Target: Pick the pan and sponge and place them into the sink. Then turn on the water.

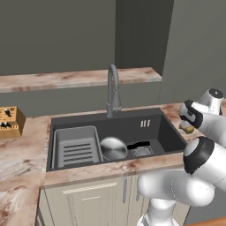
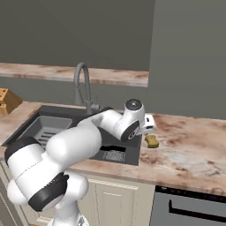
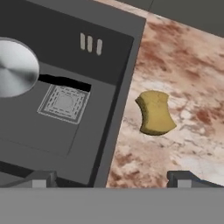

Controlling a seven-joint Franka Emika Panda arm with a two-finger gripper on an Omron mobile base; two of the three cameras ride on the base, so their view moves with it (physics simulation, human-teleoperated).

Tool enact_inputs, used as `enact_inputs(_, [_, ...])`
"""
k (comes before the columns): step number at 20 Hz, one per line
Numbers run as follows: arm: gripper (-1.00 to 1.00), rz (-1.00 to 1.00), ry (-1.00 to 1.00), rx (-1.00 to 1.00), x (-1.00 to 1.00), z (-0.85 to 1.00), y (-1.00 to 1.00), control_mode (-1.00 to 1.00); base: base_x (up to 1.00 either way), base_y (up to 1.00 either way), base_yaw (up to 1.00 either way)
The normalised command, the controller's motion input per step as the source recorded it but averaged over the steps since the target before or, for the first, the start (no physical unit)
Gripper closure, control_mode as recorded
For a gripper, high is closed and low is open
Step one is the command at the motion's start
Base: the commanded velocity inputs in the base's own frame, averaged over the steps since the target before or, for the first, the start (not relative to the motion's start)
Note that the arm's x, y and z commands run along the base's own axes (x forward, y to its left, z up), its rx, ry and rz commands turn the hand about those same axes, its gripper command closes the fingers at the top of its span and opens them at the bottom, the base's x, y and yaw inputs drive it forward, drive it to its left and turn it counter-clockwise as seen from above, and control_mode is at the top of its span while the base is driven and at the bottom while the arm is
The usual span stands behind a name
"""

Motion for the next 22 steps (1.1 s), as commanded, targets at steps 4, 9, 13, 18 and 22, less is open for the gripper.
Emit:
enact_inputs(4, [-1.0,0.01,0.01,0.0,0.0,-0.39,-0.25,-1.0,0.0,0.0,0.0])
enact_inputs(9, [-1.0,0.01,0.0,0.0,0.04,-0.16,-0.18,-1.0,0.0,0.0,0.0])
enact_inputs(13, [-1.0,0.0,0.0,0.0,0.3,0.0,-0.19,-1.0,0.0,0.0,0.0])
enact_inputs(18, [-1.0,0.0,0.02,0.0,0.37,-0.02,-0.13,-1.0,0.0,0.0,0.0])
enact_inputs(22, [-1.0,0.0,0.03,0.0,0.26,-0.19,-0.12,-1.0,0.0,0.0,0.0])
